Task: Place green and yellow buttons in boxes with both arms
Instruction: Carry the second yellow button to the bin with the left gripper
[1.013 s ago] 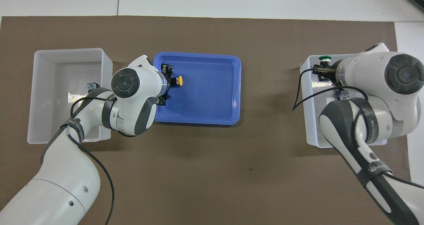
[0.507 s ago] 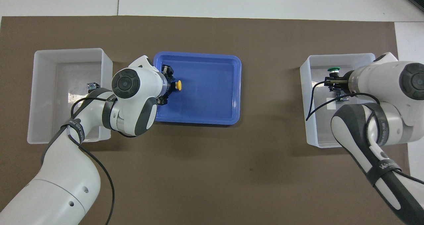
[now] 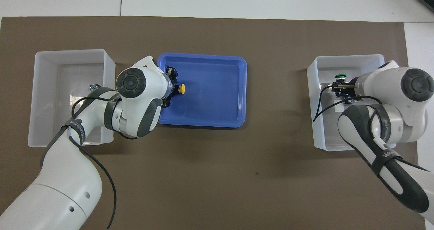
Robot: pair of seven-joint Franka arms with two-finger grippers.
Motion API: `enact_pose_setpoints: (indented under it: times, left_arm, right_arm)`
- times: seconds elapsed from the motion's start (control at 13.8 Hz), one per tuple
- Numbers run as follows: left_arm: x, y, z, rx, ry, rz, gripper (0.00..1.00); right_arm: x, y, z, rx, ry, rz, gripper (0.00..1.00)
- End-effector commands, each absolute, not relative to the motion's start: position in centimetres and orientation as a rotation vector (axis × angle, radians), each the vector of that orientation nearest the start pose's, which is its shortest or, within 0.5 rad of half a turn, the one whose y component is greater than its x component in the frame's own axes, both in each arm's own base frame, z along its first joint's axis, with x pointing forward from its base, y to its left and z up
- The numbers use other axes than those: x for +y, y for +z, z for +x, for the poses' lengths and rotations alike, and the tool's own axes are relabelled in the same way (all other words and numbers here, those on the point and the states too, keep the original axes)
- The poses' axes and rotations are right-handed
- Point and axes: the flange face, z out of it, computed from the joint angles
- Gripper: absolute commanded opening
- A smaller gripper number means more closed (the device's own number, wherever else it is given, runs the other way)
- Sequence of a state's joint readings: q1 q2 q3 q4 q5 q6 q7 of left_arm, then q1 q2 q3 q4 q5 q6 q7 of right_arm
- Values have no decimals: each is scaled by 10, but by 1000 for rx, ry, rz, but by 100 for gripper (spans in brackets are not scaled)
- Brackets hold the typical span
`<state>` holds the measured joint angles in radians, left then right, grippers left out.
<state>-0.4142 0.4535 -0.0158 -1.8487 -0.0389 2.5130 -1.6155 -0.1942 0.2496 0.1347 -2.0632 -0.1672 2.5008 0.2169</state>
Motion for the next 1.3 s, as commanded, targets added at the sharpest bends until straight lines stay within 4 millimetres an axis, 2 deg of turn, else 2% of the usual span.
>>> enact_pose_setpoints:
  times: [0.0,0.22,0.29,0.36,0.51,0.65,0.8,0.94,1.09,1.23]
  left_arm:
    - [-269,315,612,-1843,-149,-2714,0]
    - [-264,329,620,-1794,-161,-2700,0]
    - [-260,332,625,-1764,-160,-2704,0]
    - [-250,337,633,-1746,-154,-2702,0]
    - [-241,354,640,-1708,-134,-2699,0]
    - [-218,374,645,-1666,-116,-2715,0]
    - [-191,407,643,-1629,-94,-2738,0]
    - [-161,438,641,-1587,-35,-2780,0]
    - [-132,467,645,-1518,43,-2824,0]
    - [-102,482,645,-1391,127,-2877,0]
  right_arm:
    - [-40,329,605,219,-329,-3163,0]
    - [-46,320,604,213,-304,-3166,2]
    - [-46,320,604,211,-299,-3167,25]
    - [-48,318,602,213,-291,-3168,36]
    - [-55,316,600,233,-279,-3170,39]
    - [-53,317,600,286,-270,-3163,100]
    - [-52,321,600,296,-278,-3162,100]
    - [-46,334,601,281,-286,-3167,100]
    - [-34,359,606,249,-297,-3176,100]
    - [-28,390,612,236,-288,-3188,100]
